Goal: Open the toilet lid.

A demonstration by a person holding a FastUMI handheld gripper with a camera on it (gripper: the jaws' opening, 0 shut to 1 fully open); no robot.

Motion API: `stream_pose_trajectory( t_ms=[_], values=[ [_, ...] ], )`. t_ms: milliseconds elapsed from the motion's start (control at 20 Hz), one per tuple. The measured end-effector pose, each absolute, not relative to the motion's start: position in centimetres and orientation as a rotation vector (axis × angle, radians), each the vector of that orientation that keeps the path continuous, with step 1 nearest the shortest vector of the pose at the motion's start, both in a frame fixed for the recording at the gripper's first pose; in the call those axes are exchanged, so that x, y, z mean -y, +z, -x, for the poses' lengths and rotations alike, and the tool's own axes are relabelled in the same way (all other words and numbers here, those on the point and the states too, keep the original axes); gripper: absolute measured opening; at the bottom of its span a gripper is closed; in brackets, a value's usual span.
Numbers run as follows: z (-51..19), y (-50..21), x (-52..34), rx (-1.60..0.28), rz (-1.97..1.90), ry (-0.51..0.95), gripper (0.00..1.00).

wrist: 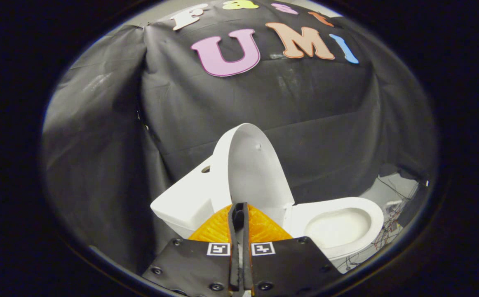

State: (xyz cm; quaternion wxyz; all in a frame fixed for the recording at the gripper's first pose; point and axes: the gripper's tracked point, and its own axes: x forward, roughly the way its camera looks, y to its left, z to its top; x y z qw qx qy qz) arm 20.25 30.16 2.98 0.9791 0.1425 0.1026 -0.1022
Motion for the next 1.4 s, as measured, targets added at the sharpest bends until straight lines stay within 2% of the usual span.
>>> stream_pose_trajectory(
  t_ms=[450,650,1000,1200,1400],
  values=[
    [-20.8,3.0,-31.4,-0.219,-0.226,-0.177,0.04],
    [-20.6,3.1,-32.1,-0.205,-0.249,-0.115,0.23],
    [-20.6,2.3,-34.6,-0.222,-0.213,-0.027,0.71],
    [-18.0,2.2,-34.2,-0.216,-0.176,-0.011,0.99],
    [-16.2,1.5,-32.0,-0.228,-0.161,-0.023,0.99]
  ],
)
